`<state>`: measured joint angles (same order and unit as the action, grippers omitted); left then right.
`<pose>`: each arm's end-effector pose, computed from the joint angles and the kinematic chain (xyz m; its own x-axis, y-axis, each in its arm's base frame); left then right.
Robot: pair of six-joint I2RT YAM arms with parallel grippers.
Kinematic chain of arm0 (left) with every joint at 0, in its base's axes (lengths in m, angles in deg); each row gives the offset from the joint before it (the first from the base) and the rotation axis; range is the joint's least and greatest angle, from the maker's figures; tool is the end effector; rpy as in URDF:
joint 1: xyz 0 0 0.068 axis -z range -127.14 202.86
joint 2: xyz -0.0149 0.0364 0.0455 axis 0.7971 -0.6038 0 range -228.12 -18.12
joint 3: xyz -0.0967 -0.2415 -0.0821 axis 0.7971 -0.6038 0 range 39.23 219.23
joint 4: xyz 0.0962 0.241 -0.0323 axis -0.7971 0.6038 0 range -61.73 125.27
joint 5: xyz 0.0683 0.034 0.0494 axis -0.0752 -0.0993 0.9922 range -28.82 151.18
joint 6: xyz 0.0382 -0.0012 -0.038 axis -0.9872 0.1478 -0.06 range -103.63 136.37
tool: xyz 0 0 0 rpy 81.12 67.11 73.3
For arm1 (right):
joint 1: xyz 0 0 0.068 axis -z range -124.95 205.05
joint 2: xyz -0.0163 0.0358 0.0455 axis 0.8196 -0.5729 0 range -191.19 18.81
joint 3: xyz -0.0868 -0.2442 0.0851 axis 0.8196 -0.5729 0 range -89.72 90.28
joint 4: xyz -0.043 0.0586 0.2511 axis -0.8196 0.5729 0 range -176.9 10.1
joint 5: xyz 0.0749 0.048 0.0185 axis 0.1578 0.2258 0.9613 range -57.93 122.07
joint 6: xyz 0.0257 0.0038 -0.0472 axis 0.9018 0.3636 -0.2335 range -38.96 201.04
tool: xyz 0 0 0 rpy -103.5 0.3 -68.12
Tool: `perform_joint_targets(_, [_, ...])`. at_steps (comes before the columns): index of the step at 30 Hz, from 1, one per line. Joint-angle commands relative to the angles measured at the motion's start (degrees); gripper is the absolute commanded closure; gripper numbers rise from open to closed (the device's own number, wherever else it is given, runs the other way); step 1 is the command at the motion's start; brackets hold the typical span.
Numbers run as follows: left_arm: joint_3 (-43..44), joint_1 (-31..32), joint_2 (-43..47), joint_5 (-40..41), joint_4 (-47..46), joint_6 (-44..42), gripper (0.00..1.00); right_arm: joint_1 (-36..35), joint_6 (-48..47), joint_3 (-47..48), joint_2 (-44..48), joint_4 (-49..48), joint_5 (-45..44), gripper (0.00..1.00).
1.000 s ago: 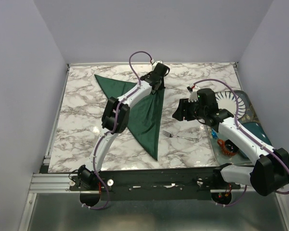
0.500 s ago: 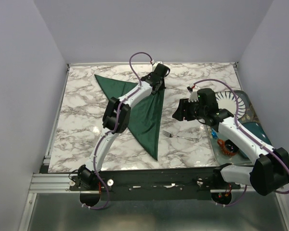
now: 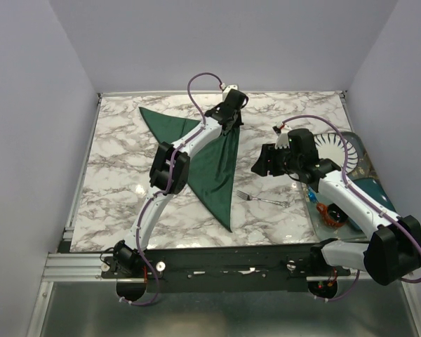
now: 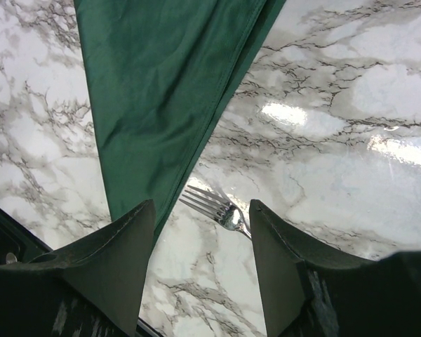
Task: Fold the napkin, place the utensils inside, and roll it up
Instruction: Fold the napkin
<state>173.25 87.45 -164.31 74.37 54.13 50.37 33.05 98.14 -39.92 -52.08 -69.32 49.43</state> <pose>0.4797 -0.3209 0.2005 -0.6469 -0.2153 -0.7316 0.0519 0.9447 -0.3239 0.2445 0.1102 0.2633 -0.7225 0.0107 -0.6913 -0.3778 0.8312 0.4078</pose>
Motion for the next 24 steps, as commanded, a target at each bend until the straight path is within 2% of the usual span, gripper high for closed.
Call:
perform_joint_targets(1, [0.19,-0.14,-0.76,-0.18,-0.64,0.98,1.0,0.38,0.3,-1.02,-0.3,-1.5,1.18,0.36])
perform_joint_targets(7, [0.54,-0.75,-1.46,-0.8,-0.91,1.42,1.0,0.47,0.39,-1.2,-0.65,-1.67,1.44,0.36])
perform_joint_targets(8, [0.54,-0.75,-1.55,-1.58,-0.91,1.42,0.87,0.38,0.3,-1.11,-0.82,-1.68,1.53,0.36])
perform_joint_targets(10, [0.72,-1.36,-1.03,-5.0,-0.64,1.51,0.72,0.47,0.39,-0.94,-1.09,-1.68,1.44,0.36])
perform_joint_targets(12, [0.72,-1.89,0.89,-11.22,-1.0,0.46,0.45,0.47,0.65,-0.58,-2.05,-1.59,1.7,0.35])
perform_joint_targets(14, [-0.41,-3.03,3.44,-13.19,-1.52,-0.59,0.02,0.47,0.91,-0.32,-2.93,-1.85,2.49,0.35])
perform_joint_targets(17, [-5.33,-5.66,10.64,-16.62,-2.48,0.36,0.04,0.47,0.48,-0.06,-5.13,-2.73,4.07,0.35])
perform_joint_targets(21, [-19.62,-10.67,22.58,-19.95,-7.32,1.85,0.12,-0.23,1.44,0.47,-7.15,-3.78,5.4,0.35])
perform_joint_targets(22, [-22.02,-11.81,24.36,-20.48,-8.02,2.21,0.16,-1.19,1.44,0.73,-7.68,-3.96,5.4,0.35])
perform_joint_targets(23, [-24.31,-14.35,25.85,-21.79,-9.33,2.47,0.29,-1.81,1.44,1.17,-8.12,-3.96,5.57,0.35])
perform_joint_targets(24, [-26.59,-15.59,28.22,-22.85,-10.04,3.35,0.36,-2.43,1.44,2.39,-8.9,-3.96,6.27,0.36])
